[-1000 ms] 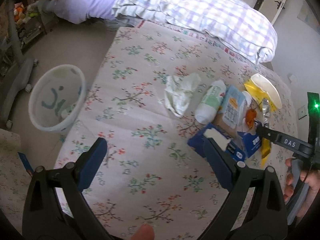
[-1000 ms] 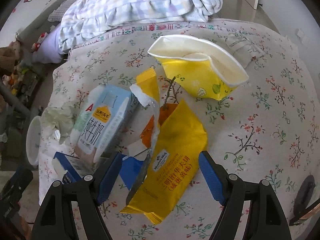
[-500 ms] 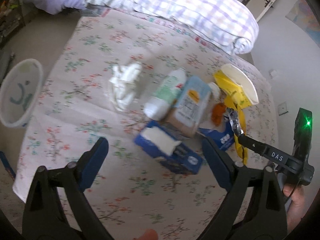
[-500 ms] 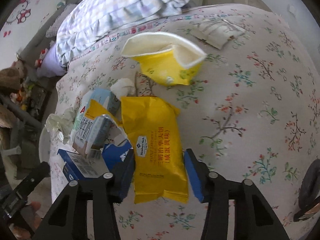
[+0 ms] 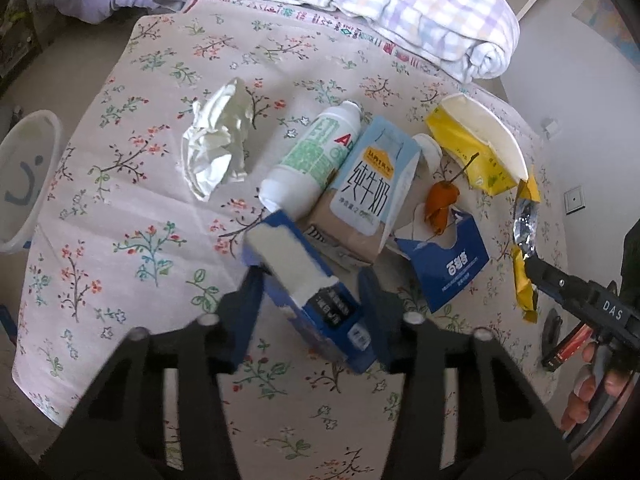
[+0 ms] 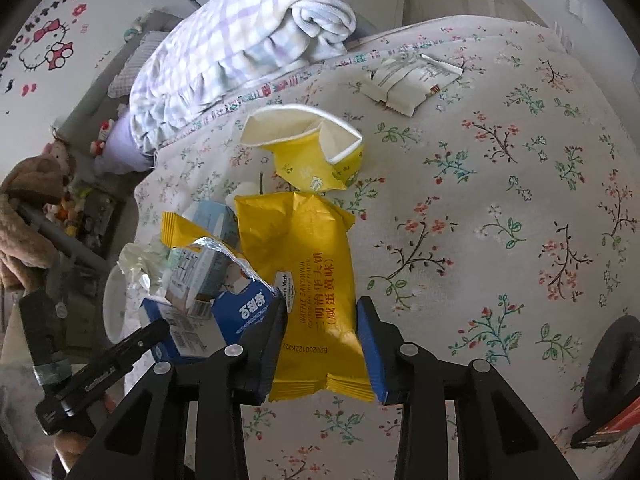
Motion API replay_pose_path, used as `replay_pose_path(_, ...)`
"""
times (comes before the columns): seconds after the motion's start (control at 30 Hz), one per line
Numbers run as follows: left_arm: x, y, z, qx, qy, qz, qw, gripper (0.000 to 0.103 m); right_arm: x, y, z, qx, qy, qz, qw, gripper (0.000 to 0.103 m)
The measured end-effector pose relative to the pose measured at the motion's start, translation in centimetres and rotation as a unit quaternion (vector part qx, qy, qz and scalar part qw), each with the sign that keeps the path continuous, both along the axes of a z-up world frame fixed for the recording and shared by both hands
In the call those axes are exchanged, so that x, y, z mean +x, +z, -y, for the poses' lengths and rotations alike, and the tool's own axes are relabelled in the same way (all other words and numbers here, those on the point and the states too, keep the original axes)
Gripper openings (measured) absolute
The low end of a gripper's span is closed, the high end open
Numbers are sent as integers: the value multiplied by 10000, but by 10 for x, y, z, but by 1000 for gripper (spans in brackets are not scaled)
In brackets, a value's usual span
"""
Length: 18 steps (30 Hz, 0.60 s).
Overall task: Collect trash
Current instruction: 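Grasp the blue tissue box with the left tool while the right tool grasps the yellow snack wrapper, then carry the blue box to the wastebasket and open the left tool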
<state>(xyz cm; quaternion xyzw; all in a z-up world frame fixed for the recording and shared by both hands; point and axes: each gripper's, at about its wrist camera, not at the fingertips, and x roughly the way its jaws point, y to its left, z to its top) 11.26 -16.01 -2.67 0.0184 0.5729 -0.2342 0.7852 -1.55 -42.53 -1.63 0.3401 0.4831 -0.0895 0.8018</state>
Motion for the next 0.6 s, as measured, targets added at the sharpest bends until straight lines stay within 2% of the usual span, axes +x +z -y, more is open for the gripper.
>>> replay_pose_path(0.13, -1, 3, -7, -128, -38, -30, 9999, 33, 1, 4, -3, -11, 52, 59, 10000, 37)
replay_pose_path(0.27, -2, 9, -16, -230, -55, 9, 9997, 28, 2, 9, -9, -48, 122, 150, 9998, 37)
replay_pose_path(0.6, -1, 29, -51, -435, 104, 279, 9986, 27, 21, 26, -38, -51, 400, 386, 9984, 37)
